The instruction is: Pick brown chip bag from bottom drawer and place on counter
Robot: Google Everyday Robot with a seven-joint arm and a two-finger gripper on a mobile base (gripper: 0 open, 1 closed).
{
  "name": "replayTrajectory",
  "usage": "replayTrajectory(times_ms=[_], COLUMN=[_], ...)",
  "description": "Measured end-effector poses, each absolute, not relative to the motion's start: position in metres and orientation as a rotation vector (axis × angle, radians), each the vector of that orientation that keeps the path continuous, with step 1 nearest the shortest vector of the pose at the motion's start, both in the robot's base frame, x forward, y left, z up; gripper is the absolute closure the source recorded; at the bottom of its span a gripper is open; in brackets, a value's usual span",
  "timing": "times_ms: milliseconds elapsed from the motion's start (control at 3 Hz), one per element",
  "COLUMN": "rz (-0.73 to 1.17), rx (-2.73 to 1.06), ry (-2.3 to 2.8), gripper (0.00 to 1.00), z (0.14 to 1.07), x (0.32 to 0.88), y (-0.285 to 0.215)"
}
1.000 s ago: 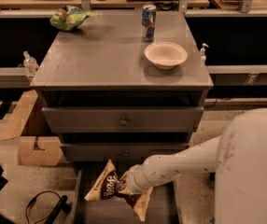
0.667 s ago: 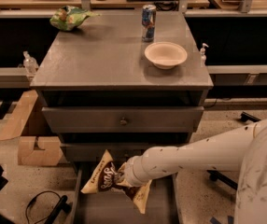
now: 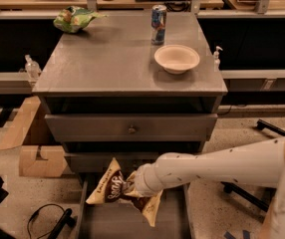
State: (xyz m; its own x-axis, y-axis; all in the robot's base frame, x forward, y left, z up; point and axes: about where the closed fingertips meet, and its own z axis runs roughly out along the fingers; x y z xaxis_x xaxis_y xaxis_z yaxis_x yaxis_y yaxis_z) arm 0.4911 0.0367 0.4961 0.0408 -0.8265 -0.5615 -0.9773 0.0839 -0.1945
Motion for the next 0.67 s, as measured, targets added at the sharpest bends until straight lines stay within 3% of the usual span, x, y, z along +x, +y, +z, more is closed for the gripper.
replayTrajectory(times_ms=[667], rz=[0.52], rx=[-1.663], ry=[1.731], gripper=[1.0], z=[0.624], x=[0.497], y=[0.02])
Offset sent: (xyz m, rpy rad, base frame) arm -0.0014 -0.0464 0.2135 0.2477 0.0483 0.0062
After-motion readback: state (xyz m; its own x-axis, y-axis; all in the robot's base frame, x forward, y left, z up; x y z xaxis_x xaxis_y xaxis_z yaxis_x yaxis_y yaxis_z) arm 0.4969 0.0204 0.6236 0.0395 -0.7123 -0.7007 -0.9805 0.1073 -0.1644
